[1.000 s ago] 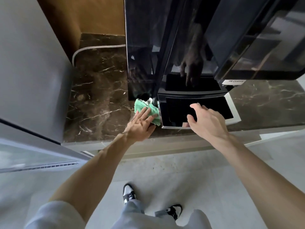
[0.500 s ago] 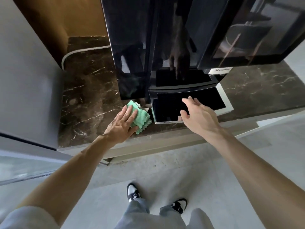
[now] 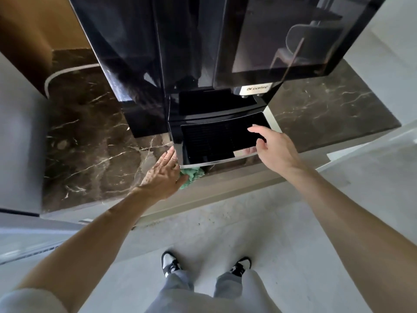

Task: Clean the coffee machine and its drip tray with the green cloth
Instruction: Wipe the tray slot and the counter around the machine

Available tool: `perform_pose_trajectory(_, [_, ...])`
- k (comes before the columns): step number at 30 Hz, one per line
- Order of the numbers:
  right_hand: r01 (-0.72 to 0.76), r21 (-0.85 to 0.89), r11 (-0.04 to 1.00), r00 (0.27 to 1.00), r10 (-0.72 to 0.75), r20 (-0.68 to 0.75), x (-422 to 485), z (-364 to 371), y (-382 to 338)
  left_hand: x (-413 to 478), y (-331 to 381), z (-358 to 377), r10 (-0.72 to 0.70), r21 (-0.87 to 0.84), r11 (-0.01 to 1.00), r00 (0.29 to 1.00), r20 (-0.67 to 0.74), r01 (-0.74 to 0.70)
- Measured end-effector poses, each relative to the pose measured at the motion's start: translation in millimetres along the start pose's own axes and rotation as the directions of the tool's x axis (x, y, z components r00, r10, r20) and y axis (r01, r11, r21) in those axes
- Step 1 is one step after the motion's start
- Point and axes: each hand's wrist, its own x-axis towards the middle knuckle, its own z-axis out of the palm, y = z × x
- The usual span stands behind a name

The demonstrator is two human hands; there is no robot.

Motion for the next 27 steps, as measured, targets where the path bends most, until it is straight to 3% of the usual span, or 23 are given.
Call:
perform_pose_trajectory(4, [0.102, -0.100, 0.990, 0.994, -0.098, 0.049, 8.7, -3.7, 30.2, -10.8, 22.2, 5.8, -0.167, -0.065, 0.985, 0.984, -0.065, 0.162])
perform_pose_trajectory(8, [0.170, -0.082, 0.982, 0.982, -0.162, 0.093, 18.4, -13.6, 41.4, -10.1, 76.7, 17.1, -0.402, -0.154, 0.913, 0.899, -0.173, 0.378])
perform_pose_trajectory(13, [0.267, -0.016, 0.963, 0.946, -0.260, 0.192, 35.4, -28.9, 60.8, 5.4, 133.5, 13.4, -0.686, -0.262, 0.728, 0.679, -0.261, 0.634])
perform_pose_trajectory(17, [0.371, 0.016, 0.929, 0.906, -0.366, 0.211, 43.1, -34.6, 80.4, 14.5, 152.4, 18.6, -0.789, -0.342, 0.614, 0.548, -0.276, 0.712])
perform_pose_trajectory(19, [0.387, 0.061, 0.920, 0.909, -0.392, 0.143, 45.0, -34.4, 92.0, 11.9, 158.3, 27.1, -0.769, -0.308, 0.636, 0.550, -0.324, 0.708])
perform_pose_trajectory(23, [0.437, 0.044, 0.898, 0.899, -0.438, 0.020, 53.4, -34.5, 117.3, 3.6, 169.5, 42.5, -0.578, -0.125, 0.797, 0.686, -0.442, 0.591])
perform_pose_trajectory(27, [0.416, 0.036, 0.909, 0.909, -0.415, -0.027, 65.6, -40.1, 132.0, 10.0, 170.7, 53.1, -0.501, -0.109, 0.851, 0.730, -0.465, 0.514])
